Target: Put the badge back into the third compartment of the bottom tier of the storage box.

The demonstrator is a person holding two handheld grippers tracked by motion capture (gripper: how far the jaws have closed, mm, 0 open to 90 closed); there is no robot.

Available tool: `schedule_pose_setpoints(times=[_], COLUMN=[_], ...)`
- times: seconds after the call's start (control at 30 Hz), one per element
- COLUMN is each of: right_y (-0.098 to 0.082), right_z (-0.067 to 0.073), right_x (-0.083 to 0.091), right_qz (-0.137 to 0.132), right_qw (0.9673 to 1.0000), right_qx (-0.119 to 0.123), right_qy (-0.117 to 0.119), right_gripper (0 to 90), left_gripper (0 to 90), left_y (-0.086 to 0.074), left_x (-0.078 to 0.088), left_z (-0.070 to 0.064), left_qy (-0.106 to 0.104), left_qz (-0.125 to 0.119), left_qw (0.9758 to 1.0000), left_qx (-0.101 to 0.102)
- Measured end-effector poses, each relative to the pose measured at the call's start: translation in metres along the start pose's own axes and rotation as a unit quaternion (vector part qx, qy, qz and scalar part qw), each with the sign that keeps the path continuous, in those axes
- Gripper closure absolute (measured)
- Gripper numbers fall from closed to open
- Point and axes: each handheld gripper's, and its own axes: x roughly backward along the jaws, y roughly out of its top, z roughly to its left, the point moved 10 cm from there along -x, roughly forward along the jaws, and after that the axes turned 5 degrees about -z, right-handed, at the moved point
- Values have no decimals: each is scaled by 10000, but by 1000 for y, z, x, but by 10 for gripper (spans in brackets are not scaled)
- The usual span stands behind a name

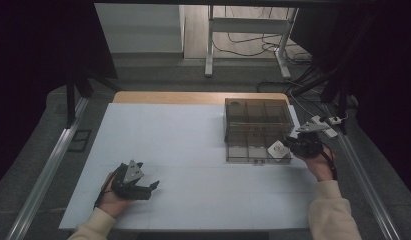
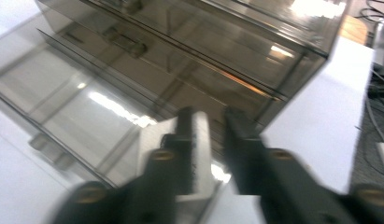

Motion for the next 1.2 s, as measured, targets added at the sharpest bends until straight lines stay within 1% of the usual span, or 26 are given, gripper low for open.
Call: schedule_pose_setpoints(times=[0.03,0.17,0.33,0.4,0.57,0.67,0.73,0.87,0.93,1.0,1.2], right_y=[-2,-9,-11,-12,-16,-19,-21,-18,-16,-15,-16], right_z=[-1,-3,-3,-5,-4,2,6,7,7,8,11], right_x=[0,-3,-8,-9,-9,-8,-7,-3,-2,-1,2], right_qz=[62,294,325,338,436,495,543,445,364,334,127], right_qw=[10000,9993,9985,9983,9980,9982,9978,9984,9990,9991,9998], right_qx=[23,205,346,366,364,329,370,349,274,251,72], right_qy=[-33,-145,-265,-304,-260,-112,-75,-86,-48,-31,122], right_gripper=[894,895,894,894,895,895,895,894,895,894,894], left_gripper=[133,133,133,133,133,133,134,134,133,134,134], left_y=[0,0,0,0,0,0,0,0,1,2,6], left_x=[0,0,0,0,-1,-1,-1,-1,-1,-1,-4], left_z=[0,0,1,1,1,1,2,2,2,2,2], left_qy=[1,0,-1,-3,-11,-14,-12,-17,-18,-35,-129], left_qz=[-1,-7,-8,-9,-8,-21,-29,-29,-36,-59,-119], left_qw=[10000,10000,10000,10000,10000,10000,10000,10000,10000,10000,9998], left_qx=[2,5,15,22,16,24,24,31,38,61,70])
